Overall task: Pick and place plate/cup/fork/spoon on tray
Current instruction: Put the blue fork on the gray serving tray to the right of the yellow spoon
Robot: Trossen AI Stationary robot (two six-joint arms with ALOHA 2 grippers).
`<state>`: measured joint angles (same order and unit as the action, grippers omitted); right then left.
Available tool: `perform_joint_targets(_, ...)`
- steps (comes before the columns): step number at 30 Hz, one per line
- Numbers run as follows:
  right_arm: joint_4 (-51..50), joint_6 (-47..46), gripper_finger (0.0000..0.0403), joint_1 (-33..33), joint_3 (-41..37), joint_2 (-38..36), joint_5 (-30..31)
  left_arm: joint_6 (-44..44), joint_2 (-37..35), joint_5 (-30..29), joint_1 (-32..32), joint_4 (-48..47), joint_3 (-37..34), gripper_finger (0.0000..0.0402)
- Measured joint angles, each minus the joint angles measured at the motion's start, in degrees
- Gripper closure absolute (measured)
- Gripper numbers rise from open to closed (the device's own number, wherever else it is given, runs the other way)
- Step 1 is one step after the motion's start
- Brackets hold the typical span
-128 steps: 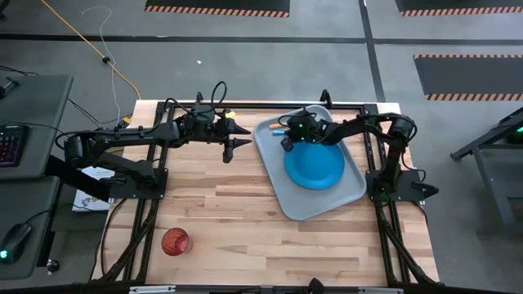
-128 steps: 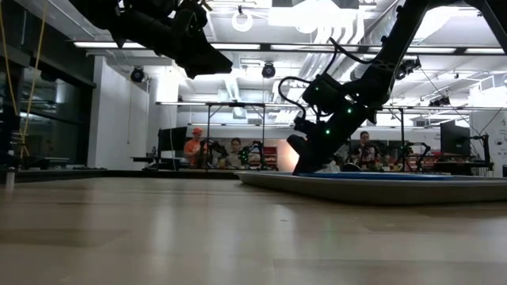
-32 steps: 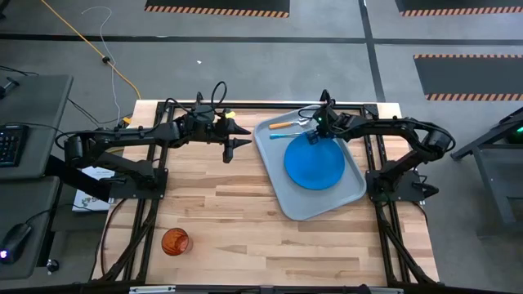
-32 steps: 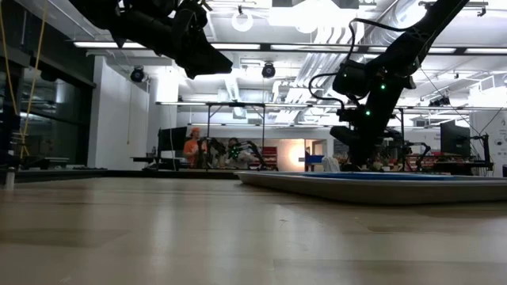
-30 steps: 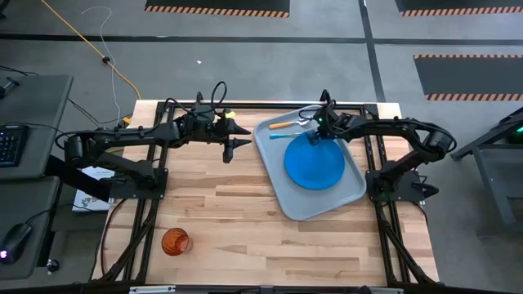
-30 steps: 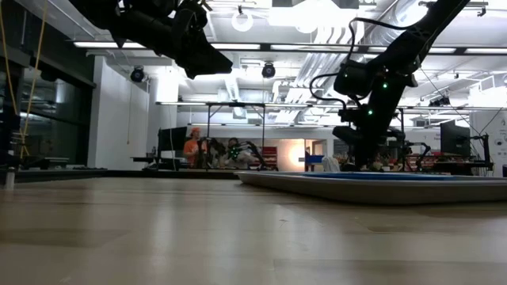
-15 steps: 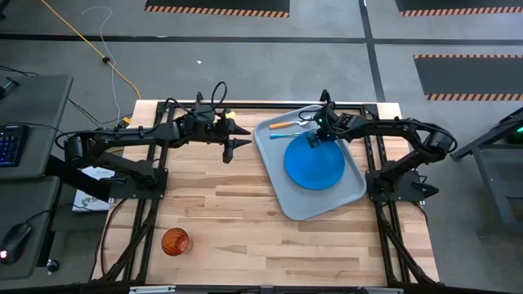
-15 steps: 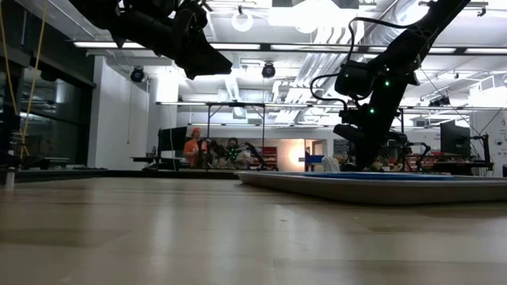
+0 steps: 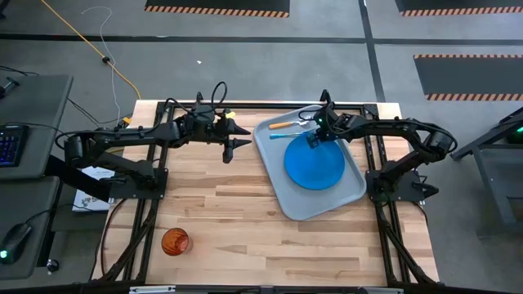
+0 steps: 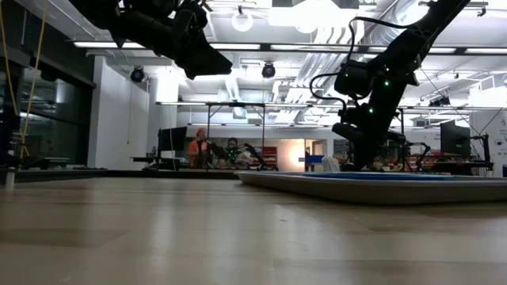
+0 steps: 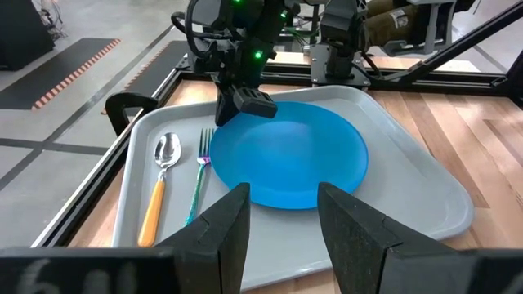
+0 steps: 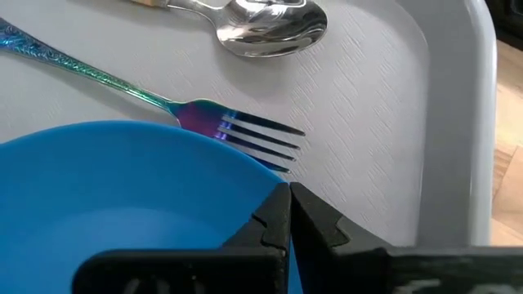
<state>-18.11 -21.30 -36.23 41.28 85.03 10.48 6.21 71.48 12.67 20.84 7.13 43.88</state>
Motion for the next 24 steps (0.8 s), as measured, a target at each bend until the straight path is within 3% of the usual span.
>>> perform_joint_targets(24, -0.1, 0.7, 0.0403, 0.0, 0.0, 0.0, -2.1, 0.0, 0.0, 0.0, 0.0, 0.1, 0.0, 0.0268)
